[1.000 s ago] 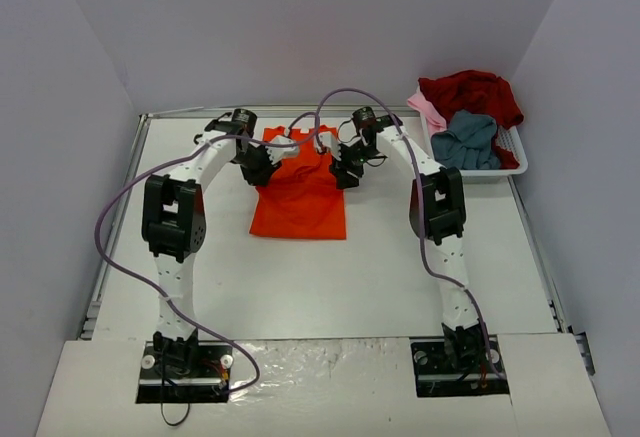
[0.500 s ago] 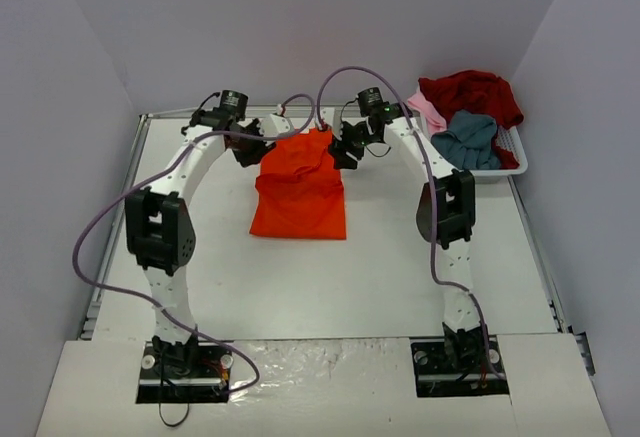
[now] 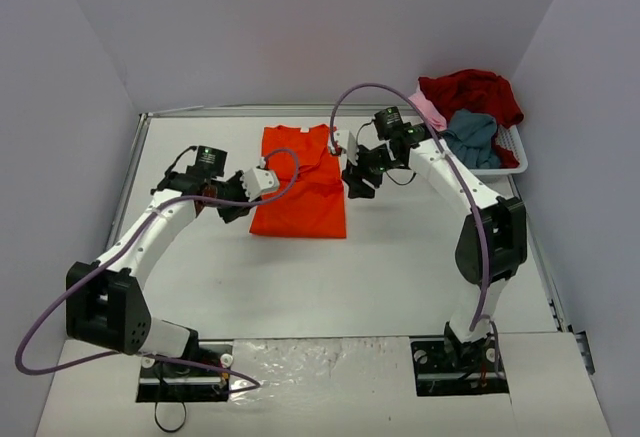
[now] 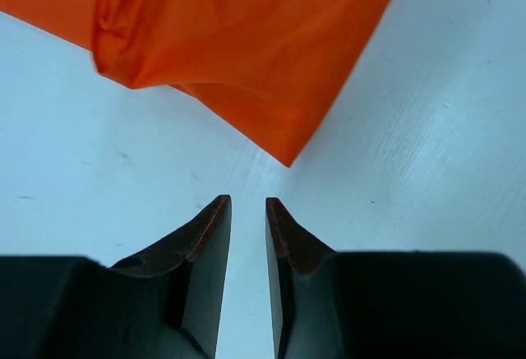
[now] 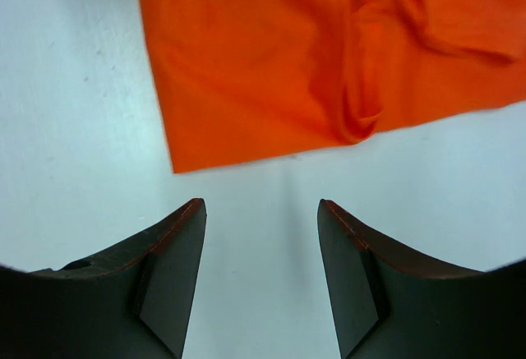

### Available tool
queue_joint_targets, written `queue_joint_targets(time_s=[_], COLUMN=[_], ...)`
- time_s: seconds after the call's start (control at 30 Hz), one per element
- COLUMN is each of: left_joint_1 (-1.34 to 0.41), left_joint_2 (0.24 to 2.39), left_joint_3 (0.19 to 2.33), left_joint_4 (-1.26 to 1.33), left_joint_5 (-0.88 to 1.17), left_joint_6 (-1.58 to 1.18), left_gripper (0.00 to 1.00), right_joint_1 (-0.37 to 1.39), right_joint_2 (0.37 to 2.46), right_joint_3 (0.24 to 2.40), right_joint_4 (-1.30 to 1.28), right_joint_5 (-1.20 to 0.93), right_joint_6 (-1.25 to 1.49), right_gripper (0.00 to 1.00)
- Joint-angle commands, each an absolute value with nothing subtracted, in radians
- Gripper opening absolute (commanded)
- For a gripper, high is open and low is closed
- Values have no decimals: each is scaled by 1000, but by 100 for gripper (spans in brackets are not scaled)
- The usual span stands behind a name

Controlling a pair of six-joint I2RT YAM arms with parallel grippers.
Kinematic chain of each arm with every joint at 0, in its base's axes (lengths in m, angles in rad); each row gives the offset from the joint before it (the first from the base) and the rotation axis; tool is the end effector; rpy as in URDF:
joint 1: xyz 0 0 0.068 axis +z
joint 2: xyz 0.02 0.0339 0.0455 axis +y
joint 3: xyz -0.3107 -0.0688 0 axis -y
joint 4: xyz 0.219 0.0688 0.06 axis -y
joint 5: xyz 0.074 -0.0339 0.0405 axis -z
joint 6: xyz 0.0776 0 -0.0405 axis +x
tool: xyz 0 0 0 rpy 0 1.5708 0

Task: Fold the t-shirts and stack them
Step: Fold the folded rectangular tshirt in 1/3 of the way, then grab one side of the 2/3 rectangular tshirt with both arms

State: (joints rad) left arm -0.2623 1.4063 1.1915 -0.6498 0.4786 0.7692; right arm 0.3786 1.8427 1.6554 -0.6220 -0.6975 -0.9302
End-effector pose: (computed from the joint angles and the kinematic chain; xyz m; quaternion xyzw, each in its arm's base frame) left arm 0.2695 -0.1093 0.3232 0.5209 0.7526 -0.1311 0.3810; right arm 0.3736 0.2023 0.3343 -0.6318 0.6150 0.2102 0.4224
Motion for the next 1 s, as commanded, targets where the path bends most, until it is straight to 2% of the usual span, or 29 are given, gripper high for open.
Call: queue_joint_targets(time_s=[0.0,0.13,0.2,0.43,0.53,0.7,0.97], left_joint_1=[-271,-275,-275,-273,-273,-272,-256], left_joint_2=[1364,1379,1399,1497,1557,1634,1657], left_joint_3=[1122,1057,1043,1026,1054,1106,1089], left_joint_4=[-554,-497,-434,-229,-215,-229,-270], left_joint_5=[505,499,482,411,408,399,422], left_joint_6=[752,717,689,554,513,456,436], left_gripper=[23,23,23,23,23,22,23], right_joint_1=[396,422,426,426,430,428,442], right_joint_2=[1793,1778,1787,1902,1969,2098,2321], right_joint_3=[1557,1514,1511,1642,1718,1966,2269], right_joint_4=[-650,-646,-641,-623,-624,-626,-629], right_joint_5=[-687,-675,-676,-660,-652,-673,-729], right_joint_6=[-879,-857,-857,-798,-758,-647,-511], right_gripper=[53,51,43,0,0,0,0])
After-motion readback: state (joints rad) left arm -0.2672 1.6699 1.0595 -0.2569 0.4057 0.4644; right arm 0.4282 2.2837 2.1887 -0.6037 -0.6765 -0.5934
